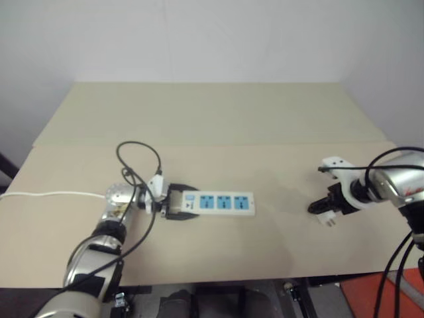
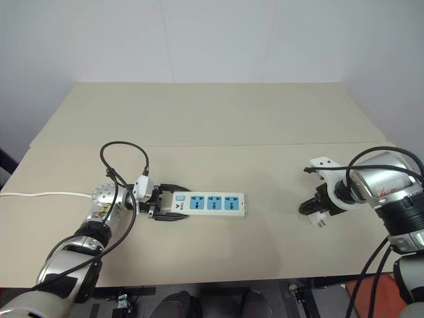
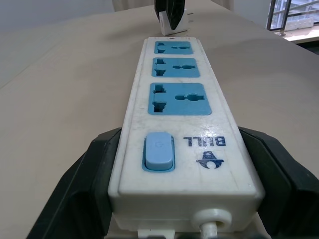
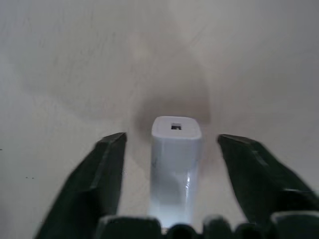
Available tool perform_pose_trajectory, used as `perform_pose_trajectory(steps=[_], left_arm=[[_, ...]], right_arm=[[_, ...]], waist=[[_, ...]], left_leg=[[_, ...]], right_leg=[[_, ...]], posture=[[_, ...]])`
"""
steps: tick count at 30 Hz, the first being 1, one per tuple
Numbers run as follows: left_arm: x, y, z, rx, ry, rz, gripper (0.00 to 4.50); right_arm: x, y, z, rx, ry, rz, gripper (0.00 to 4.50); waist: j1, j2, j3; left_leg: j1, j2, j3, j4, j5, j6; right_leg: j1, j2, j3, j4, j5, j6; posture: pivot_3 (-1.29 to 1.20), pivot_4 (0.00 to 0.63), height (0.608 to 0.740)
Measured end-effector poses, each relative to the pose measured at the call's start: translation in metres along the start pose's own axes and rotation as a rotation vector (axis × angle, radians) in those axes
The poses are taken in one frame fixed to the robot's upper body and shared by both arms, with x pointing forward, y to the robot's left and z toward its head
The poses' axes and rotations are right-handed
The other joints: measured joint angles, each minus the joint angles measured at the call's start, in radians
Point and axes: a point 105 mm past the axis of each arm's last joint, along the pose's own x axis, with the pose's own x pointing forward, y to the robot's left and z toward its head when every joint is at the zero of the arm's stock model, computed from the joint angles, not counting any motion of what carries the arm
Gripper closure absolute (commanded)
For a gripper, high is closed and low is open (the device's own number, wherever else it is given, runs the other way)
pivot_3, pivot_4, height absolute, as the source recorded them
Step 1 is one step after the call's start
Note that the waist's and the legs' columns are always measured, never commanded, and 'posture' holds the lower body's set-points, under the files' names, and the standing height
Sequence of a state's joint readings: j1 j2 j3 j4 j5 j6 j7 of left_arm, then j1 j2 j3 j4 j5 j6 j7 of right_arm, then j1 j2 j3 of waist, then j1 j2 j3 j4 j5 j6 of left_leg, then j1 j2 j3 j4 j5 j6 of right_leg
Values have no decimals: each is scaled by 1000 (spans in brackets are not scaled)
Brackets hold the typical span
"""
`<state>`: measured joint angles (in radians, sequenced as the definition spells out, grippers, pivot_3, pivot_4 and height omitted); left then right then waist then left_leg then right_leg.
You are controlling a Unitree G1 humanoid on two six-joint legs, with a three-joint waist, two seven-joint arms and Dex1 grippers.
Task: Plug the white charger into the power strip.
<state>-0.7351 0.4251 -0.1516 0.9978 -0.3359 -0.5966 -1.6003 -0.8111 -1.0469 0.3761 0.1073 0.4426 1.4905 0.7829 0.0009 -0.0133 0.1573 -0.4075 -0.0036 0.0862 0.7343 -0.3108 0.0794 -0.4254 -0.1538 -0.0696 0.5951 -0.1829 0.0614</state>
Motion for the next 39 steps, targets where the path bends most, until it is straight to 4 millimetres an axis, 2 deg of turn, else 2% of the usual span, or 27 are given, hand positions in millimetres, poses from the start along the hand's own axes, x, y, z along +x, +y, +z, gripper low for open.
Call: perform_pose_trajectory(steps=[4, 15, 20, 24, 27, 35, 39], left_arm=[[0, 0, 0, 3, -1, 2, 1226], [-2, 0, 0, -18, 21, -18, 1226], [-4, -1, 1, -38, 33, -35, 1226], [-6, -4, 1, -52, 44, -45, 1226], [-7, -5, 2, -55, 50, -53, 1226], [-14, -15, 4, -96, 108, -41, 1226], [-15, -18, 9, -88, 141, -16, 1226]], right_arm=[[0, -1, 0, 3, 1, -2, 3349], [0, 0, 1, -21, -4, 3, 3402], [-16, 5, 9, -131, -89, -6, 3402], [-54, 30, 41, -253, -392, 108, 3402], [-72, 57, 53, -395, -650, 244, 3402], [-69, 116, 52, -629, -1101, 537, 3402], [-60, 131, 53, -667, -1213, 619, 3402]], waist=[[0, 0, 0], [-6, 0, 0], [-10, 0, 0], [-11, 0, 0], [-9, 0, 0], [-10, 0, 0], [-12, 0, 0]], left_leg=[[0, 0, 0, 0, 0, 0], [0, 0, 0, 0, 0, 0], [0, 0, 0, -1, 0, 0], [1, 1, 0, -1, 0, 0], [2, 1, -1, -1, 0, -1], [4, 2, 0, 0, 2, -4], [5, 2, 0, 0, 3, -5]], right_leg=[[0, 0, 0, 0, 0, 0], [0, 0, 0, 0, 0, 0], [0, 0, 0, 0, 0, 0], [1, 2, 0, 0, 0, 0], [2, 3, 0, 0, 0, 0], [3, 5, 1, 1, 1, 0], [4, 5, 2, 2, 2, -1]], posture=[[0, 150, 740], [0, 150, 740], [0, 150, 740], [0, 150, 740], [0, 150, 740], [0, 150, 740], [0, 150, 740]])
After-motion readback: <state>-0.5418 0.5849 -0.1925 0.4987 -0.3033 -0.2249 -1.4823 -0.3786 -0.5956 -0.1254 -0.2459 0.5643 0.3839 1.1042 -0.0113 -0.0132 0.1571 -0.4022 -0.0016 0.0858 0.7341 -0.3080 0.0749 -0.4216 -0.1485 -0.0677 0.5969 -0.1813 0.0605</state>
